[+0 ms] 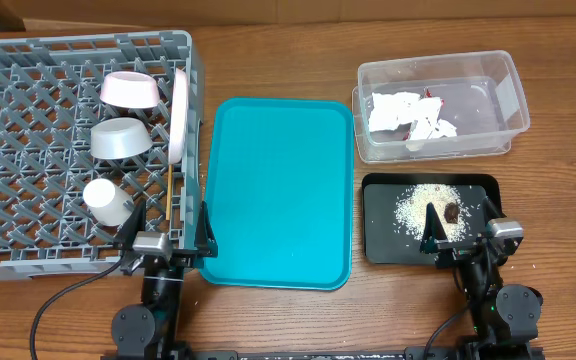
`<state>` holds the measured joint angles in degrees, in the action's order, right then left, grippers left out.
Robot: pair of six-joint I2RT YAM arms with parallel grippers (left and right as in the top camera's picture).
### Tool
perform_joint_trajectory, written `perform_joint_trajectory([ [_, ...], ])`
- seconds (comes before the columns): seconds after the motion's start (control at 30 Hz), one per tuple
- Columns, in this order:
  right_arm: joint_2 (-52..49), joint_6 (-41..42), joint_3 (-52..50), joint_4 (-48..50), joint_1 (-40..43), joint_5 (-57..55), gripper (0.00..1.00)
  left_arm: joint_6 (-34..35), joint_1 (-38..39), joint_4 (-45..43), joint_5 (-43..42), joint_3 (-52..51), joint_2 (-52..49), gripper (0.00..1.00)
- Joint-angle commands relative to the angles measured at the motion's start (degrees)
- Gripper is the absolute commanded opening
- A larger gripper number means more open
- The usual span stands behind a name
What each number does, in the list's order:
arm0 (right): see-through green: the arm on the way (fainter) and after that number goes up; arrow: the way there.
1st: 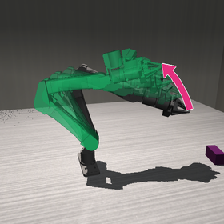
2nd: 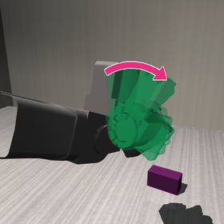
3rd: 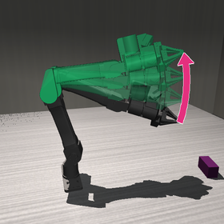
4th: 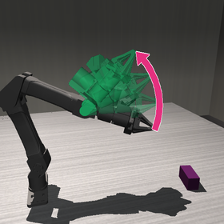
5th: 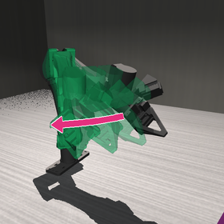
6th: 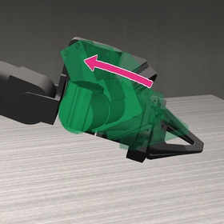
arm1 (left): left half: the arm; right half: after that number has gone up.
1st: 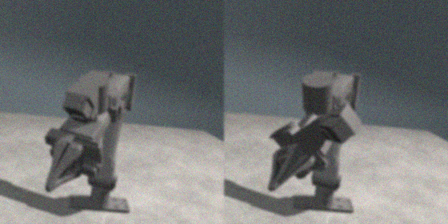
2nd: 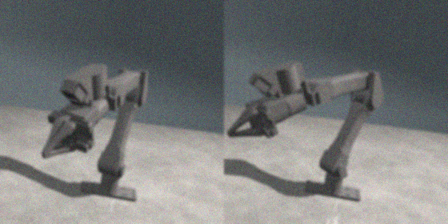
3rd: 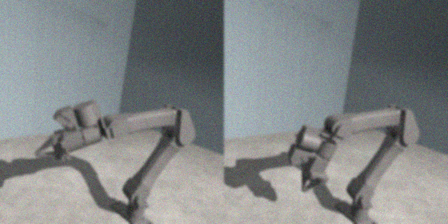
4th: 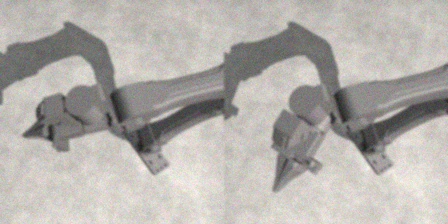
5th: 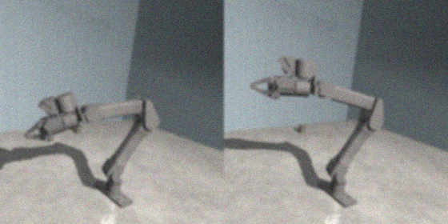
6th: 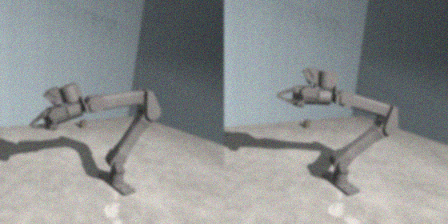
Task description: Sort waste into correct bins and load items into the dishwasher
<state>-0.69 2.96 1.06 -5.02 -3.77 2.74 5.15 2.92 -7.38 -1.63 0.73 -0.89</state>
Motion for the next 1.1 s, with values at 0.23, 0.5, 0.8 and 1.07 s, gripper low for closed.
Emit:
perform_joint_trajectory([
  [0.23, 0.5, -0.3, -0.6, 0.4, 0.3, -0.1, 1.0, 1.3, 0.3, 11.6, -0.9, -0.5, 0.7, 1.0],
  [0.5, 0.5, -0.3, -0.6, 0.4, 0.3, -0.1, 1.0, 1.3, 0.2, 11.7, -0.9, -0.5, 0.6, 1.0],
  [0.8, 0.5, -0.3, -0.6, 0.4, 0.3, -0.1, 1.0, 1.3, 0.2, 11.6, -0.9, -0.5, 0.6, 1.0],
  [1.07, 0.5, -0.3, -0.6, 0.4, 0.3, -0.1, 1.0, 1.3, 0.2, 11.7, -0.9, -0.5, 0.6, 1.0],
])
